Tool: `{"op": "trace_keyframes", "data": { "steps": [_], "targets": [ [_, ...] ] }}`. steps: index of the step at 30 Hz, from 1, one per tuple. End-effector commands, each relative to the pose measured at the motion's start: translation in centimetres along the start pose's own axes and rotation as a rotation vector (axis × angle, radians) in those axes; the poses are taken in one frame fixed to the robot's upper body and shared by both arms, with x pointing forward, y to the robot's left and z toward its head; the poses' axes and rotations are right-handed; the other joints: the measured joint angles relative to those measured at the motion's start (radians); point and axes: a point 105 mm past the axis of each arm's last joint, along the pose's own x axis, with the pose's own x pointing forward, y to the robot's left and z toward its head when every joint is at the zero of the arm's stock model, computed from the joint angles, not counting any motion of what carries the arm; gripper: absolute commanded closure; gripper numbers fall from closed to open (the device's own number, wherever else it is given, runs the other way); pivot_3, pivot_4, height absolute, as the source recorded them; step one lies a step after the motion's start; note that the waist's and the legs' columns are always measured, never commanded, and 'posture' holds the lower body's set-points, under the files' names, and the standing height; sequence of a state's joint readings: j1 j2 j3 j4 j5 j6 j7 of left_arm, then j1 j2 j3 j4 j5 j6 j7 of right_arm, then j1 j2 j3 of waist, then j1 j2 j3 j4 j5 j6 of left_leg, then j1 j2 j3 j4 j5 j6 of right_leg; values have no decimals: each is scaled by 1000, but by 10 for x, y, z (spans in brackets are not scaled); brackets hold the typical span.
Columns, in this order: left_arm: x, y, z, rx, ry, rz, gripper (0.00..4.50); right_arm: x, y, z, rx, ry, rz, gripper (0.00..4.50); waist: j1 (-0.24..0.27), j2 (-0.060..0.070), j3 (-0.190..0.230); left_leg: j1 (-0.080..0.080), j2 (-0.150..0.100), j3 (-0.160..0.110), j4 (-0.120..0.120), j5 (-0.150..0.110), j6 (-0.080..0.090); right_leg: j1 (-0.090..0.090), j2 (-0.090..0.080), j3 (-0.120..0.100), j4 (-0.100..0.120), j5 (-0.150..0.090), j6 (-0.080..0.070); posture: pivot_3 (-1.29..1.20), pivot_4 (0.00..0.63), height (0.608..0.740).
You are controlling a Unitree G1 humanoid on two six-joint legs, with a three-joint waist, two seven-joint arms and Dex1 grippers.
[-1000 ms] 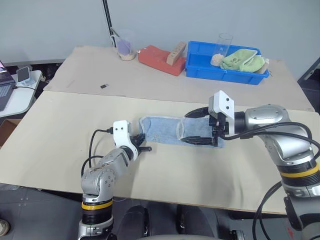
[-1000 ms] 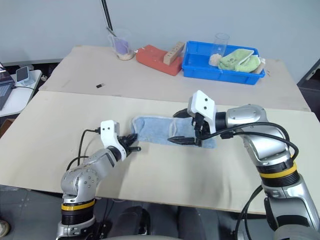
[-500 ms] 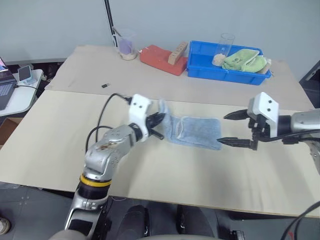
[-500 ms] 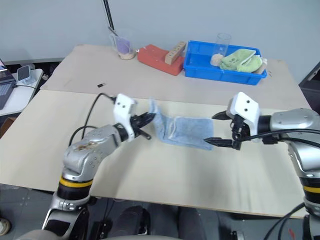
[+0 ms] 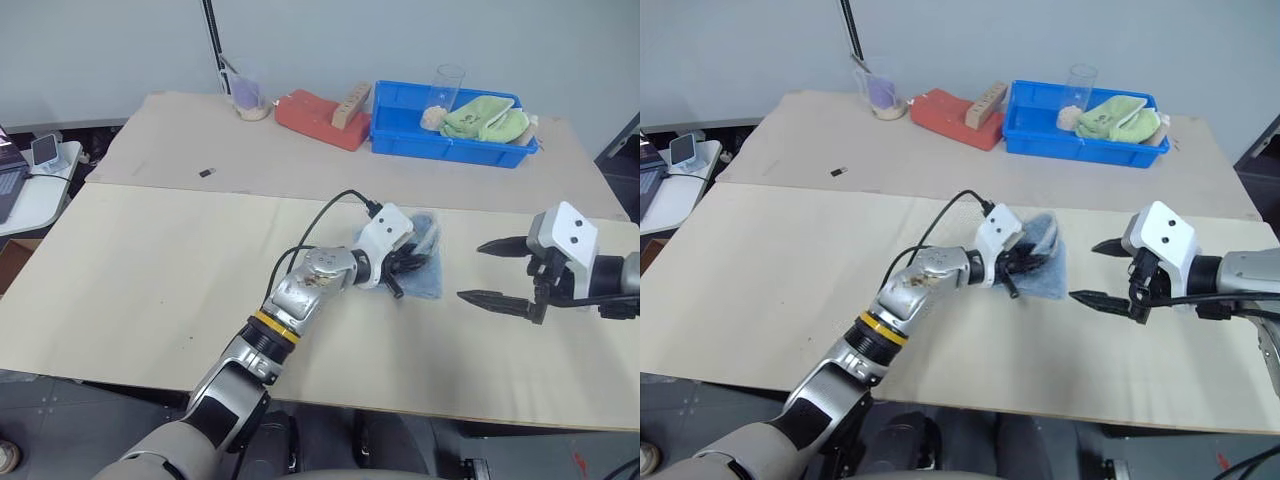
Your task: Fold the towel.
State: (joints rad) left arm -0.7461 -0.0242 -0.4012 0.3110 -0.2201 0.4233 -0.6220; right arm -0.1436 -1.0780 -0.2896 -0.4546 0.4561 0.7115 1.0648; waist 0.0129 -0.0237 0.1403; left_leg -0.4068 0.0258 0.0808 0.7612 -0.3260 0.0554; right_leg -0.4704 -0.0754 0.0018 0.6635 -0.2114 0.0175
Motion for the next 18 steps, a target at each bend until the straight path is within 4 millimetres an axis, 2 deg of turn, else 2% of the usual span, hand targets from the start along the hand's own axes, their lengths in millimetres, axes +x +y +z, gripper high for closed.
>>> {"op": "trace_keyframes", "data": {
  "steps": [1,4,7,10,13,15,17,18],
  "targets": [
    [2,-4,18,45,-57,-31,1582,-6,-2,10,-32,-19,-28,0,0,0,0,0,0,0,0,0,0,0,0,0,0,0,0,0,150,669],
    [0,-5,18,58,-59,-34,163,-5,-2,10,-31,-18,-27,0,0,0,0,0,0,0,0,0,0,0,0,0,0,0,0,0,150,669],
    [-5,-6,31,82,-109,-45,71,-4,-4,12,-36,-22,-27,0,0,0,0,0,0,0,0,0,0,0,0,0,0,0,0,0,150,669],
    [-32,-4,56,117,-192,-83,71,0,-8,16,-44,-48,-46,0,-5,1,0,0,0,0,0,0,0,-1,0,1,0,0,0,0,150,669],
    [-64,7,65,137,-220,-72,71,7,-12,25,-44,-107,-89,0,-5,2,-1,0,3,0,-1,0,0,-1,2,1,0,0,0,0,150,669],
    [-85,21,64,166,-206,-26,597,14,-14,32,-45,-165,-128,0,-9,3,-1,1,3,1,-1,0,0,-1,3,1,1,0,0,0,150,669],
    [-97,31,62,177,-187,17,1361,21,-13,38,-27,-209,-143,0,-7,3,-1,2,4,1,-2,0,-1,-1,4,2,1,0,0,0,150,669],
    [-101,39,60,170,-180,56,1839,28,-14,39,-1,-234,-167,258,-6,3,-1,2,3,1,-2,1,-1,-1,4,2,1,0,0,0,150,669]
  ]
}}
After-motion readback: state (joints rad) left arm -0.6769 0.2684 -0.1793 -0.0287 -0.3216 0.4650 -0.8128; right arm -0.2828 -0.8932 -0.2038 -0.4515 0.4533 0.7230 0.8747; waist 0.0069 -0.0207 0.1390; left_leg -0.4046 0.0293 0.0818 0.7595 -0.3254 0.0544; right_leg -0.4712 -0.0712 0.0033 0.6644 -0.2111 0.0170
